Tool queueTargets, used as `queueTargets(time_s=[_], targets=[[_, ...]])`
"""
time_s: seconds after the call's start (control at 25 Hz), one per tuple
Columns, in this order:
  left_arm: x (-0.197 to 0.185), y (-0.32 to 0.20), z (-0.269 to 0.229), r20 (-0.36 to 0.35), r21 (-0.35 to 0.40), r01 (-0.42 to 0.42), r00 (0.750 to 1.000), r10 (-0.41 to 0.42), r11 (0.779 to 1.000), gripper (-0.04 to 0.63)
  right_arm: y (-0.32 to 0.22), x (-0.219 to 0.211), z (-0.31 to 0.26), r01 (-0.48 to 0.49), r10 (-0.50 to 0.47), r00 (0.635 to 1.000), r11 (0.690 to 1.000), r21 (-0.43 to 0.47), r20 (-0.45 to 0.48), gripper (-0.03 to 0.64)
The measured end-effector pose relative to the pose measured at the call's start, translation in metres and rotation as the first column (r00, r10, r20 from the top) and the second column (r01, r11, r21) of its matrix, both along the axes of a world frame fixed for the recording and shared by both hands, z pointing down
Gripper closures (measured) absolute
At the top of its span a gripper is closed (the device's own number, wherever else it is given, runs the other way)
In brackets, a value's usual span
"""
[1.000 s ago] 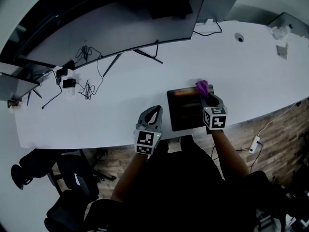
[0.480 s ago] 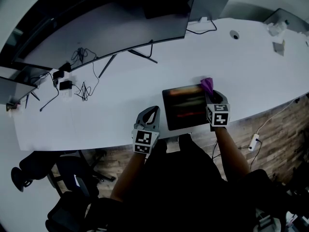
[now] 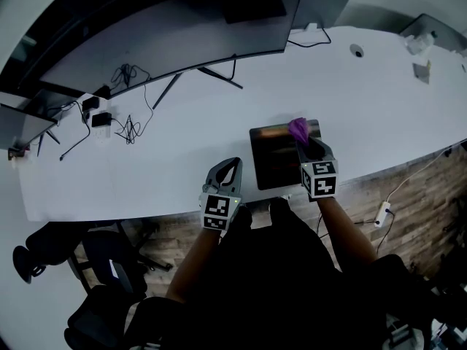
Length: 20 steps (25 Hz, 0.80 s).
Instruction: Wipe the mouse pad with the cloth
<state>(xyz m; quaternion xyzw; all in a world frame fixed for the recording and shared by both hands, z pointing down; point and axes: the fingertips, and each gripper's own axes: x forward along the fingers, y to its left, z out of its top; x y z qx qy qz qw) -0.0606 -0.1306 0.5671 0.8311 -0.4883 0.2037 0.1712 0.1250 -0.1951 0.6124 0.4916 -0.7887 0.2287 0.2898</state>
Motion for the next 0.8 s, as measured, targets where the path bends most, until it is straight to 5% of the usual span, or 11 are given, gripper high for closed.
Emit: queueTargets(time_s=[0.8], targets=[[-0.068,0.054,0.005,0.015,-0.013,-0.017,1.0,0.017,1.0,0.574,0.077,-0.112,0.009,0.054,-0.047,0.993,0.997,-0.062,0.11,0.499]])
